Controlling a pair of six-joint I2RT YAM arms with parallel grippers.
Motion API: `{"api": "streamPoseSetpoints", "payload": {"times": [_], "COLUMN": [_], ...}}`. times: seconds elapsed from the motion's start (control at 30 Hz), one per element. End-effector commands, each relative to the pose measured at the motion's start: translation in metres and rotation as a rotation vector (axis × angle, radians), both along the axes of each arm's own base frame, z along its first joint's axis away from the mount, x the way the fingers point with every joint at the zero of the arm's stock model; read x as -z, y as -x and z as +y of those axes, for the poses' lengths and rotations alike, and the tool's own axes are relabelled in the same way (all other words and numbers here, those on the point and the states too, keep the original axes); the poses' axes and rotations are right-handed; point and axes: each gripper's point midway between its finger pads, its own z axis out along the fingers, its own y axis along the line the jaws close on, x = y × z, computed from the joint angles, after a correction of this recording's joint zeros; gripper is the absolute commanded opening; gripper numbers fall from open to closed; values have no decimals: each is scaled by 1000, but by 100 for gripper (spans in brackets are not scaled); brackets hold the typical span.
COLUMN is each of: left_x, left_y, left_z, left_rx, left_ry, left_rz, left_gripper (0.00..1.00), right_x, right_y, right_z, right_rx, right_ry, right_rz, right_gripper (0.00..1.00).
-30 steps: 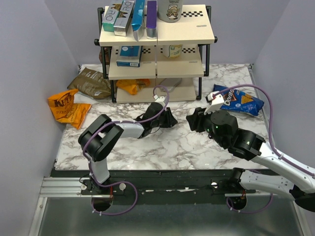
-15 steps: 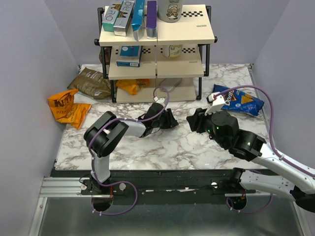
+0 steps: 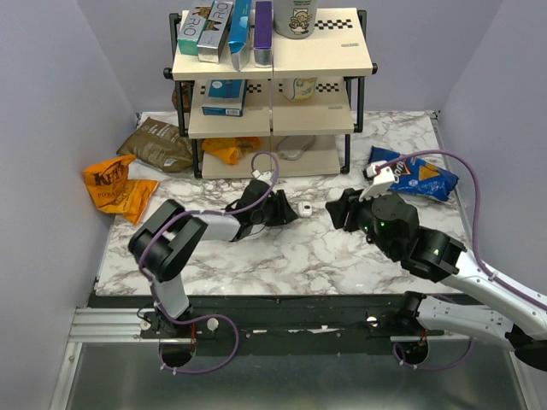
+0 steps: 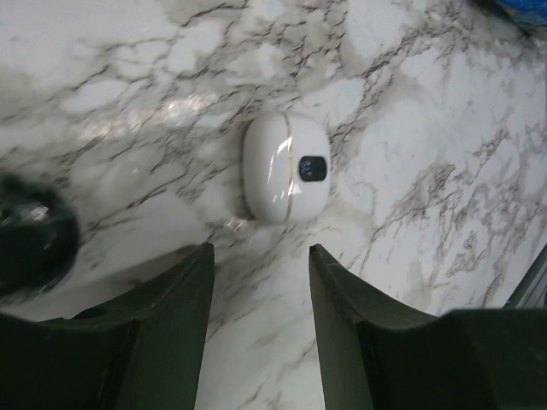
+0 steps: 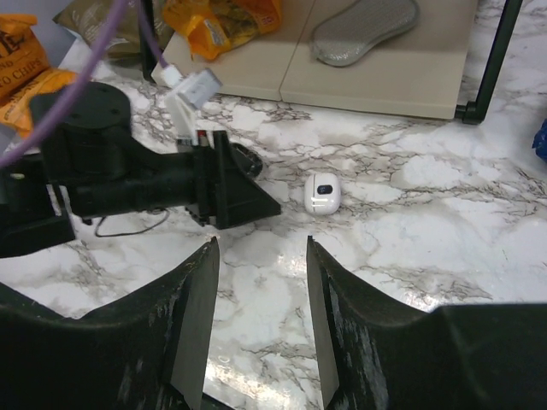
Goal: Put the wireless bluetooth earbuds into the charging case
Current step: Reset both arms
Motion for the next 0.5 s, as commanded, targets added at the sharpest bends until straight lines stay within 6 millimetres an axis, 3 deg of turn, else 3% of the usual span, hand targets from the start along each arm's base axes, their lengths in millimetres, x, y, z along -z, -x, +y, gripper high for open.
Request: {"api": "streamPoseSetpoints", "payload": {"times": [0.0, 0.07, 0.1, 0.17, 0.2, 0.3, 0.47], "left_x": [-39, -49, -63, -69, -83, -92, -97], "left_y": [7, 13, 19, 21, 25, 33, 38], "left_z": [41, 53, 60, 78, 85, 111, 135], "left_rx": [-64, -90, -101, -170, -197, -283, -413], "left_ry": [-107, -127, -123, -153, -140, -193, -199], "left_rz": [-83, -101, -121, -145, -167, -187, -184], "left_gripper": [57, 57, 57, 59, 59, 62, 69], "right_x": [13, 17, 18, 25, 27, 41, 61], "right_y": [-3, -4, -4, -5, -6, -9, -9], "right_z": [-7, -6, -6, -5, -5, -7, -1], "right_rx": [43, 43, 46, 47, 53, 78, 76], "right_ry": [14, 17, 14, 15, 18, 47, 66], "right_rz": [13, 16, 16, 20, 17, 30, 77], "right_gripper": [54, 54, 54, 54, 55, 56, 56]}}
